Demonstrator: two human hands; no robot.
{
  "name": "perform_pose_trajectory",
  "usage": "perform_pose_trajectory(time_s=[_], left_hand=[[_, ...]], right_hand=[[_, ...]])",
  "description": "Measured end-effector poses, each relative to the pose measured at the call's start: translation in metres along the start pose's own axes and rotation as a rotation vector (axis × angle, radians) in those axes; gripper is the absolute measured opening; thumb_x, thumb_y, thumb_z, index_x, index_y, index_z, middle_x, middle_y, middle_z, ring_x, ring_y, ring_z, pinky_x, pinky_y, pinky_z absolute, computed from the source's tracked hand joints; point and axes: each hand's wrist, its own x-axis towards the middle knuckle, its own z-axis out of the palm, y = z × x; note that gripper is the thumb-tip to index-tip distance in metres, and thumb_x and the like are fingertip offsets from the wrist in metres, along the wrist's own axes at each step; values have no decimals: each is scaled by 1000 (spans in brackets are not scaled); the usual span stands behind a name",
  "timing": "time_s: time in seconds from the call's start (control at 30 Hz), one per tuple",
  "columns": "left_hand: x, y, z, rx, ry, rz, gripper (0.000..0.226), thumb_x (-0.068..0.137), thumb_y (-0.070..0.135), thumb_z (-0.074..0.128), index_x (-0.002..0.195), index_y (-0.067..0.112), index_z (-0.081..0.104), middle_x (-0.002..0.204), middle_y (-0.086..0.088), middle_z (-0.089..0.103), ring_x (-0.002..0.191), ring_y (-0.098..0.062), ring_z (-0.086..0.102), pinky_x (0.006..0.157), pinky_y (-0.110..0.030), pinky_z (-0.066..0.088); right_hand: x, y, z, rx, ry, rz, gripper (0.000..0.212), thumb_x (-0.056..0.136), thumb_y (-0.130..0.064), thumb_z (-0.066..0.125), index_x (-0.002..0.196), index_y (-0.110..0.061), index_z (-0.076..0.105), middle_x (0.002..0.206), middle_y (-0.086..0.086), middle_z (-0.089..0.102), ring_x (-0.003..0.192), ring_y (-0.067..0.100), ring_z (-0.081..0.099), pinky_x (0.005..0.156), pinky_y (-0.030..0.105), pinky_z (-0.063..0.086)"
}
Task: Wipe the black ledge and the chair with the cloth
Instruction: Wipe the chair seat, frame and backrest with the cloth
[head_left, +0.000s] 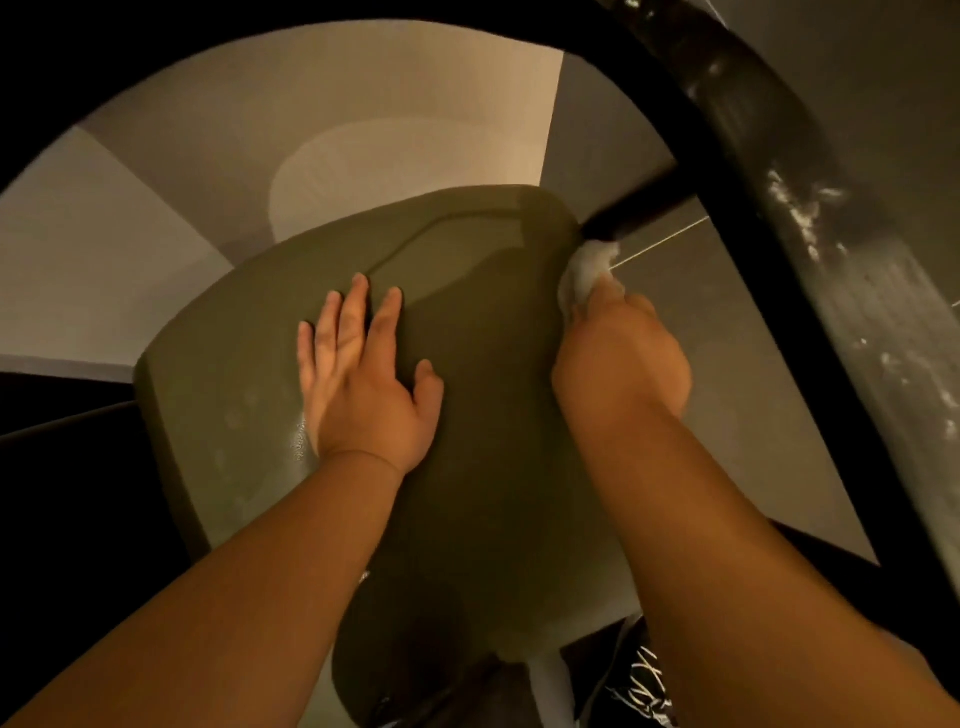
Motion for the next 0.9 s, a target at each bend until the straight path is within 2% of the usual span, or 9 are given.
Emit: perform_pose_trajectory(time_s=[0.07,0.2,0.3,0.43,0.5,0.6,0.73,0.83,0.9], left_hand=[[-1,3,-2,0,2,3,70,95,48,47,161,31,31,173,2,16,161,-22,7,131,-49,3],[0,2,-2,-6,9,13,69,96,46,47,161,29,32,174,0,17,161,-22,7,131,-48,2],[-2,4,-3,6,10,18,69,96,46,46,162,28,32,174,-1,17,161,-23,7,131,-49,1],[-4,8,-4,56,-2,25,68,99,44,43,163,28,30,174,-5,14,161,-26,6,131,-49,0],[-5,14,-5,69,-24,63,65,100,38,44,163,25,33,173,-13,16,160,-33,10,130,-52,3],[-12,28,-7,60,-68,188,62,97,24,48,158,15,43,168,-22,27,155,-42,23,127,-58,16],[-53,65,-9,73,-189,256,72,97,40,41,165,21,25,173,-17,9,160,-35,6,130,-55,5],[-86,82,7,92,-191,294,79,93,51,35,166,22,20,174,-15,6,161,-33,3,129,-57,4],[-92,79,16,66,-151,286,80,91,53,37,165,24,25,174,-14,11,161,-32,6,129,-56,6]], right_hand=[[-34,28,-2,-57,-71,65,63,100,-16,51,155,-29,23,126,9,57,101,35,66,66,38,44],[-67,56,5,-61,-72,148,49,98,-16,55,145,-23,42,121,5,59,97,31,66,64,36,48],[-45,46,3,4,-27,80,41,100,-17,47,141,-22,43,119,8,59,98,34,65,65,38,42],[-24,39,-4,3,-20,-20,42,100,-17,46,142,-22,45,121,11,56,98,37,63,65,39,44],[-41,51,-8,-4,-78,40,42,99,-15,48,140,-23,44,120,11,55,100,37,63,67,41,45],[-91,78,-11,23,-195,204,54,96,-10,54,146,-23,36,125,11,56,107,36,63,69,41,44],[-120,90,0,3,-269,291,61,97,-9,54,151,-18,28,136,11,57,104,32,67,68,39,45],[-84,81,-8,143,-218,279,45,94,-8,52,128,-34,38,112,9,61,90,31,59,67,40,44],[-61,74,-10,154,-188,178,37,97,-14,47,133,-27,46,111,8,57,87,27,52,69,40,42]])
